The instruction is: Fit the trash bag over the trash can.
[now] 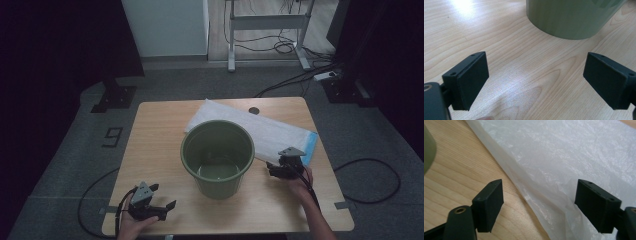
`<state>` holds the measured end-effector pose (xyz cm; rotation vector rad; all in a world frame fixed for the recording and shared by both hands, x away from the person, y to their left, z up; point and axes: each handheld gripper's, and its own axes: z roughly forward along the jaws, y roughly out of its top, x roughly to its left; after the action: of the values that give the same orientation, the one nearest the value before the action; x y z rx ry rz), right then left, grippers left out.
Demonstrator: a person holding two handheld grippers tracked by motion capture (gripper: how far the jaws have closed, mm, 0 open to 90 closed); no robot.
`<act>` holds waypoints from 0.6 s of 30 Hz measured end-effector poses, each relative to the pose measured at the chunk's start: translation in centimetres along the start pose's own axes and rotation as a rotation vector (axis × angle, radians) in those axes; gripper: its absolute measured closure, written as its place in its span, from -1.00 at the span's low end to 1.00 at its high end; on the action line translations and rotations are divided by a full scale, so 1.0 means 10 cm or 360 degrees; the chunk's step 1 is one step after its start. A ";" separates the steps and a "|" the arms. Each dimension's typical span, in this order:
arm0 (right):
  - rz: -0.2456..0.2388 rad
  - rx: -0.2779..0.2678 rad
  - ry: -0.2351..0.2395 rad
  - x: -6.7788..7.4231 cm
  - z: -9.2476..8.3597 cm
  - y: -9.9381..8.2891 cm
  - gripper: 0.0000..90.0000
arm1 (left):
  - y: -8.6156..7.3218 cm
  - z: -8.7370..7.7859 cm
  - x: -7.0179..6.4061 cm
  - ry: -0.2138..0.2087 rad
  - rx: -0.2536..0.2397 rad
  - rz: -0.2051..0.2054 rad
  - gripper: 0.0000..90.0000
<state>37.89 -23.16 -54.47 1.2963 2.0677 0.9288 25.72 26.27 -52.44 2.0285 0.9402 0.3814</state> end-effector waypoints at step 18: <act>0.0079 0.0013 -0.0002 -0.14 -0.09 -0.06 0.95 | -0.03 0.01 0.03 0.0008 0.0024 -0.0013 -0.85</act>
<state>37.49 -24.82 -54.28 1.3580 2.0484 0.9418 25.81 26.53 -52.75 2.0377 0.9565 0.3762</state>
